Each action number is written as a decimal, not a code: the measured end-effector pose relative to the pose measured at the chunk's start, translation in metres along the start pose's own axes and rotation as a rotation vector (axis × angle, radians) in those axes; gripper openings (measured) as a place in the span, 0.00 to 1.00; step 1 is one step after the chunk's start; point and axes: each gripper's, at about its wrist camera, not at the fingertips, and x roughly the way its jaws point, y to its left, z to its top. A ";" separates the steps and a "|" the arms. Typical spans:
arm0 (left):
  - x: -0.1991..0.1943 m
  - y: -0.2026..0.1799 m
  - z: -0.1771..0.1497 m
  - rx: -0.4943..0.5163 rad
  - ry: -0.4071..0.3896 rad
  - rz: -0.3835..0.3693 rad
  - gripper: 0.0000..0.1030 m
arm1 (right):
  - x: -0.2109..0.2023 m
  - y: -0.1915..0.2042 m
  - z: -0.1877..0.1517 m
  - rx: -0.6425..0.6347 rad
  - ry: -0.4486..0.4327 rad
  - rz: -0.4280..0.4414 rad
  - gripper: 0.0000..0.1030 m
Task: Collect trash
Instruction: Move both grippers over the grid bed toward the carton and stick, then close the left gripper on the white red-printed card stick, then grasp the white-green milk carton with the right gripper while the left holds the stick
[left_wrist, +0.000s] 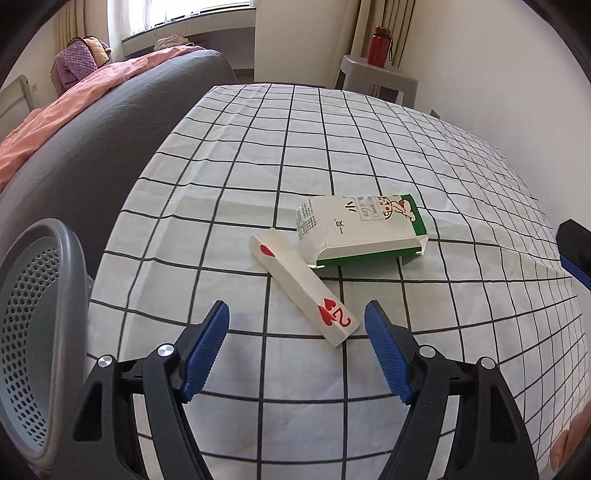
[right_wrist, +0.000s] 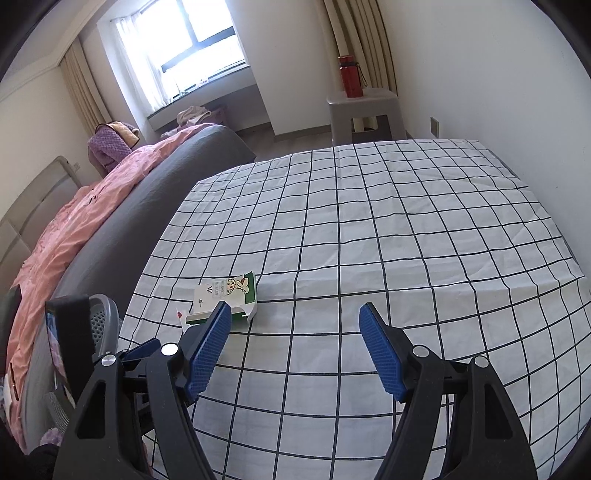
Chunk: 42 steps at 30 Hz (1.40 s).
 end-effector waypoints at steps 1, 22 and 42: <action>0.004 -0.002 0.001 -0.003 0.006 0.005 0.70 | 0.000 0.000 0.000 0.001 0.000 0.004 0.68; -0.023 0.030 -0.008 0.021 -0.050 0.051 0.12 | 0.020 0.011 -0.007 -0.058 0.052 0.027 0.70; -0.071 0.098 -0.012 0.028 -0.149 0.054 0.12 | 0.074 0.068 -0.012 -0.140 0.090 0.039 0.94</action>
